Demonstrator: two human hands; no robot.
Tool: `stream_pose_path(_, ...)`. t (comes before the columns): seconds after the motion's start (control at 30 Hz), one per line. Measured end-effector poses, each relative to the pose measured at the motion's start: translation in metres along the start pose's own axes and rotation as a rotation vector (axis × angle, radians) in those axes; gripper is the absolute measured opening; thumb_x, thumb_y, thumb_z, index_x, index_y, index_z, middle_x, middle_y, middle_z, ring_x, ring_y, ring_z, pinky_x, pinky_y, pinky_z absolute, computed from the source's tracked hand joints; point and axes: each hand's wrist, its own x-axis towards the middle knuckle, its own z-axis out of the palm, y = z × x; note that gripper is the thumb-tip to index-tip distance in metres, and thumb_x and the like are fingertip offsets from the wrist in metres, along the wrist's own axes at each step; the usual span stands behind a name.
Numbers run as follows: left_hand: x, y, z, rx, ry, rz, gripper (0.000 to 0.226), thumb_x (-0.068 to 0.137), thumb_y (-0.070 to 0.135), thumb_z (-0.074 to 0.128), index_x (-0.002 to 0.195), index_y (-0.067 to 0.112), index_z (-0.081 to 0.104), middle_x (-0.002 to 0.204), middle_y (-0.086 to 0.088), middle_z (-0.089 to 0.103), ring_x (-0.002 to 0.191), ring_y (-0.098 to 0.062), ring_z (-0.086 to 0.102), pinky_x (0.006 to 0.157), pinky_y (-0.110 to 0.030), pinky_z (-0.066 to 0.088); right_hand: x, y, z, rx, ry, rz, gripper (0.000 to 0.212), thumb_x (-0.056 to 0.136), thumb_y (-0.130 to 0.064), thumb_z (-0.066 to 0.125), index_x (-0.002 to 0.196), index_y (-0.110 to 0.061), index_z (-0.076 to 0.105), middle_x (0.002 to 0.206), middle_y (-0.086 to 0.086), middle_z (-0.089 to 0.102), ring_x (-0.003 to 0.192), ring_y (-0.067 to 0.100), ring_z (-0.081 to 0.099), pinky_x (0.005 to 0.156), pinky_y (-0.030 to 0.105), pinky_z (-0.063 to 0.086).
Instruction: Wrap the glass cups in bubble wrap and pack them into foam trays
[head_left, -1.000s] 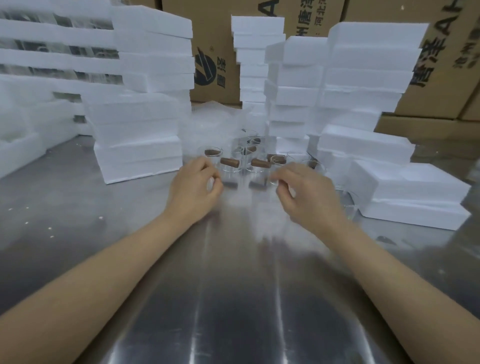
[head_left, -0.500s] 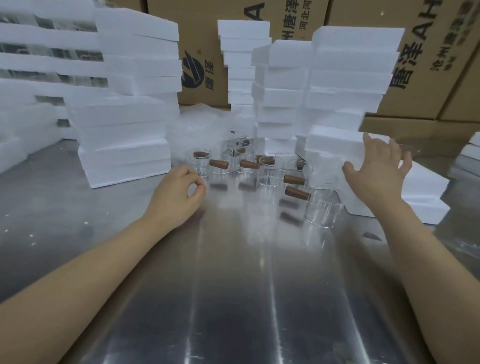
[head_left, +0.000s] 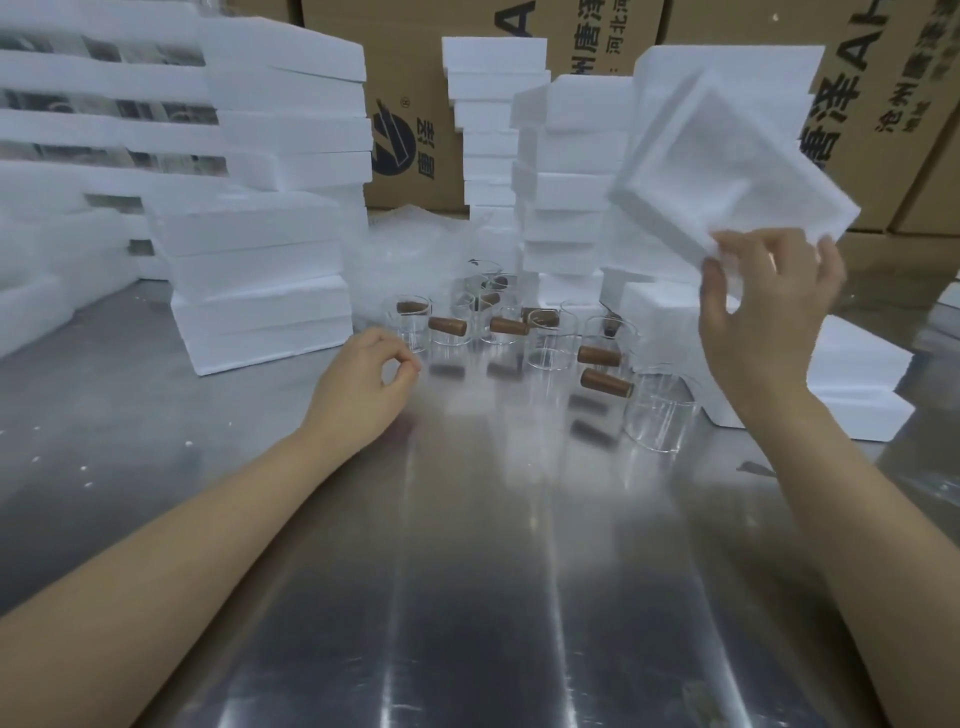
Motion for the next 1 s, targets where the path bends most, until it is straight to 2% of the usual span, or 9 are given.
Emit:
stream_pose_path(0.1,0.005,-0.001,-0.004,-0.150,0.157,-0.147,0.018,0.092,0.009,0.052,0.084,0.019,0.065,0.092,0.007,0.061,0.084,-0.004,0.052,0.073,-0.012,0.038,-0.002,-0.057,-0.016,0.303,-0.095,-0.282,0.025,0.091,-0.013,0.054,0.111,-0.005,0.067,0.098,0.017,0.060,0.082,0.036,0.057,0.077,0.039,0.043)
stream_pose_path(0.2,0.010,-0.012,-0.014,-0.392,0.287,-0.341,0.025,0.091,-0.001,0.048,0.076,0.016,0.058,0.084,-0.001,0.061,0.085,-0.015,0.053,0.073,-0.023,0.039,-0.025,-0.106,-0.023,0.420,-0.421,-0.536,0.030,0.090,-0.016,0.053,0.116,-0.009,0.066,0.100,0.012,0.062,0.072,0.036,0.059,0.061,0.038,0.047)
stream_pose_path(0.27,0.012,-0.019,-0.021,-0.574,0.355,-0.498,0.025,0.091,-0.001,0.047,0.076,0.014,0.059,0.078,0.001,0.058,0.086,-0.018,0.053,0.075,-0.029,0.043,-0.045,-0.123,-0.019,0.422,-0.651,-0.602,0.033,0.094,-0.017,0.050,0.124,-0.011,0.061,0.106,0.009,0.060,0.082,0.035,0.060,0.063,0.041,0.049)
stream_pose_path(0.37,0.016,-0.026,-0.028,-0.645,0.455,-0.668,0.024,0.093,0.005,0.042,0.088,0.011,0.064,0.080,0.003,0.061,0.087,-0.017,0.058,0.071,-0.020,0.047,-0.067,-0.126,-0.006,0.372,-0.872,-0.609,0.038,0.101,-0.023,0.039,0.138,-0.018,0.048,0.118,0.003,0.054,0.107,0.025,0.052,0.078,0.040,0.046)
stream_pose_path(0.6,0.017,-0.022,-0.024,-0.661,0.300,-0.610,0.018,0.088,0.013,0.054,0.075,0.019,0.065,0.081,0.004,0.067,0.080,-0.009,0.063,0.072,-0.023,0.046,-0.066,-0.120,0.002,0.380,-0.878,-0.577,0.042,0.101,-0.032,0.039,0.142,-0.021,0.044,0.118,0.001,0.057,0.112,0.023,0.050,0.089,0.038,0.042)
stream_pose_path(0.73,0.016,-0.021,-0.020,-0.637,0.227,-0.565,0.021,0.087,0.012,0.055,0.072,0.019,0.067,0.076,0.006,0.068,0.076,-0.006,0.063,0.073,-0.022,0.046,-0.034,-0.094,-0.005,0.545,-0.572,-0.210,0.030,0.097,-0.023,0.048,0.122,-0.016,0.062,0.107,0.002,0.066,0.101,0.022,0.059,0.088,0.037,0.045)
stream_pose_path(0.8,0.016,-0.022,-0.021,-0.651,0.219,-0.574,0.021,0.088,0.011,0.055,0.072,0.019,0.067,0.077,0.004,0.068,0.076,-0.007,0.063,0.073,-0.023,0.046,-0.015,-0.061,-0.002,0.396,-0.442,0.037,0.030,0.095,-0.012,0.049,0.121,-0.014,0.062,0.112,0.006,0.064,0.106,0.026,0.056,0.090,0.036,0.041)
stream_pose_path(0.9,0.016,-0.022,-0.022,-0.648,0.213,-0.595,0.019,0.088,0.013,0.056,0.073,0.019,0.068,0.078,0.005,0.069,0.077,-0.009,0.064,0.073,-0.023,0.046,-0.006,-0.010,-0.001,-0.111,-0.516,0.249,0.038,0.087,-0.010,0.054,0.124,-0.006,0.059,0.128,0.020,0.052,0.118,0.039,0.044,0.097,0.044,0.033)
stream_pose_path(1.0,0.015,-0.020,-0.022,-0.648,0.197,-0.597,0.018,0.088,0.014,0.058,0.073,0.019,0.067,0.077,0.006,0.069,0.075,-0.008,0.063,0.073,-0.024,0.046,-0.010,0.011,-0.004,-0.353,-0.721,0.417,0.042,0.081,-0.014,0.059,0.121,-0.002,0.055,0.123,0.024,0.048,0.115,0.042,0.043,0.099,0.045,0.029)
